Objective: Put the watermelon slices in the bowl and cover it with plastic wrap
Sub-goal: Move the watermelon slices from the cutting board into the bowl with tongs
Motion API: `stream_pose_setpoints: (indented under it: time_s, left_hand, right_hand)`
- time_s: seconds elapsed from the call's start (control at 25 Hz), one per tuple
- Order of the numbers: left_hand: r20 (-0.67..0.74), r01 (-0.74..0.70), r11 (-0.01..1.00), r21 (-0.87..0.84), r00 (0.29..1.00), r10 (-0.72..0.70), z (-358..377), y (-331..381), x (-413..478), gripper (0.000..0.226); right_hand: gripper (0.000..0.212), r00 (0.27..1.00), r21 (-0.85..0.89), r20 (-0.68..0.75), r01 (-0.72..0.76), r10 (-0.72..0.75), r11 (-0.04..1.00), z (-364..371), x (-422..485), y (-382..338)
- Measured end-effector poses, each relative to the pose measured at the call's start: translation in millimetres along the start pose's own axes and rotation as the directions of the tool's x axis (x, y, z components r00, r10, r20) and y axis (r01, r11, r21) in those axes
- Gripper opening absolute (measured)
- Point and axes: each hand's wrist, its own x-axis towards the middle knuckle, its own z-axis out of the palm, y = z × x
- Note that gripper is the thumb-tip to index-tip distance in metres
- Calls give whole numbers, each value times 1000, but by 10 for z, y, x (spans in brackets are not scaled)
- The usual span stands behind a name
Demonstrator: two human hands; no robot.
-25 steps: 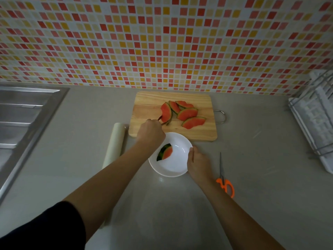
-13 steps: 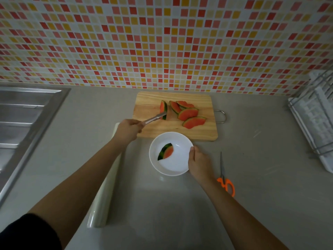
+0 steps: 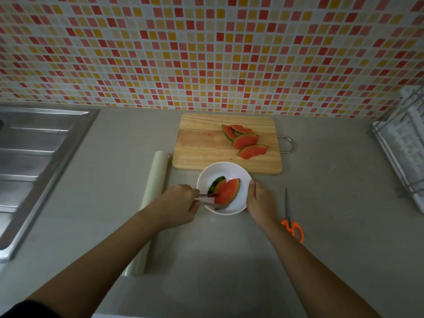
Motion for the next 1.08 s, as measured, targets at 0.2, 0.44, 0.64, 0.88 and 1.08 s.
stream_pose_setpoints:
  time_s: [0.2,0.44,0.64,0.88,1.08]
  left_hand:
    - [-187,23,987,-162,981,-54,-359,-80,97,17]
    - [-39,394,659,-640,840,-541,-335,-247,931,25]
    - [59,415,520,-746,820,-570,-106,-195,1422,24]
    - [37,352,448,-822,818,-574,-192,-181,1381,13]
    - [21,269,484,-833,889,-458,-387,-402,632,18]
  right_hand:
    - [45,1000,11,10,-18,18,1000,19,5,10]
    - [42,1000,3,-8,-12,12,1000,36,7,17]
    - [41,999,-14,-47,25,-26,1000,42,-8,-9]
    - [43,999,-14,-34,37,-37,999,43,-4,5]
    - [42,999,8,-44,17,-17,1000,40,-4,17]
